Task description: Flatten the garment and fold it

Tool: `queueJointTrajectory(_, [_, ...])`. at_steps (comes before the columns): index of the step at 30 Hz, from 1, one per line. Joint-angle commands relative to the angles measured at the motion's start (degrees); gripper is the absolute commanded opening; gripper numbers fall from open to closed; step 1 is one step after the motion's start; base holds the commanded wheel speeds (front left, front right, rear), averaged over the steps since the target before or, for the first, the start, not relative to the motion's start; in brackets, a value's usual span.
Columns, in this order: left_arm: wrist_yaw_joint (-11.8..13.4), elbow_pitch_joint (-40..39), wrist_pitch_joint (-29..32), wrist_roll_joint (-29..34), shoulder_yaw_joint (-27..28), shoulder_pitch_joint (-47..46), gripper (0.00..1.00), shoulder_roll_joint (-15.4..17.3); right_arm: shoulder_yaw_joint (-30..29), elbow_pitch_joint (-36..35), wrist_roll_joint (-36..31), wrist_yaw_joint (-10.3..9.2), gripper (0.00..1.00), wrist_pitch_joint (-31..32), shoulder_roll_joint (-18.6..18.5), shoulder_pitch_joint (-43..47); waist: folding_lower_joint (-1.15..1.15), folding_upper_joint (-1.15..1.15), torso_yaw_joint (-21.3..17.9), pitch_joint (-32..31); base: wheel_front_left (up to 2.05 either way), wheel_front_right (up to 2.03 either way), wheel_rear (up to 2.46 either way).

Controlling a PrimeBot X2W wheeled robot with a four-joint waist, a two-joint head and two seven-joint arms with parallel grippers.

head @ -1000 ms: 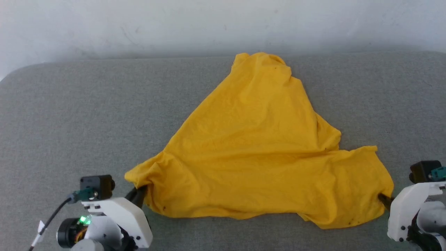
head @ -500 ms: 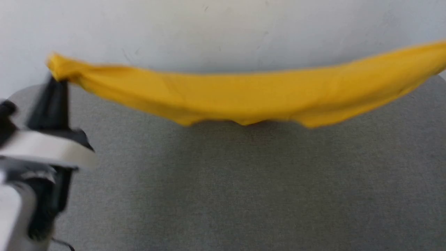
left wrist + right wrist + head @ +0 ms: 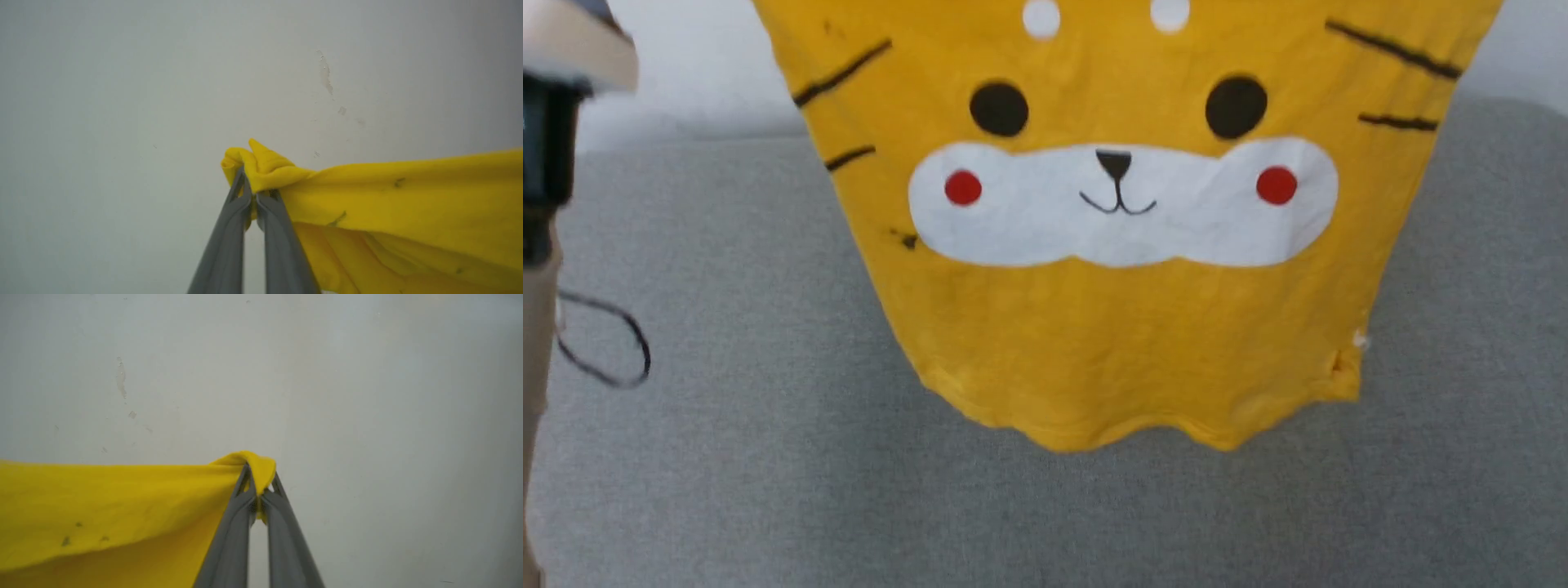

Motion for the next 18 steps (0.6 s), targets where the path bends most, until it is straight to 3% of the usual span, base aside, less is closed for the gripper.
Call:
queueJointTrajectory(1, [-0.56, 1.44, -0.38, 0.58, -0.36, -1.69, 0.0, -0.52, 0.48, 1.26, 0.16, -0.05, 0.0, -0.77, -0.31, -1.72, -0.01, 0.0, -0.23, 3.68, 0.0, 0.0, 0.0])
queueJointTrajectory(10, [-5.34, 23.99, -8.85, 5.26, -3.86, -21.65, 0.0, -4.06, 9.05, 20.27, -1.69, -0.05, 0.0, -11.26, -0.24, -20.45, -0.01, 0.0, -0.9, 10.44, 0.0, 0.0, 0.0])
queueJointTrajectory(18, [-8.75, 39.89, -12.76, 6.27, -6.33, -28.68, 0.0, -7.02, 16.65, 33.66, -1.82, -0.05, 0.0, -18.74, 3.15, -28.01, -0.01, 0.0, -1.01, 13.64, 0.0, 0.0, 0.0])
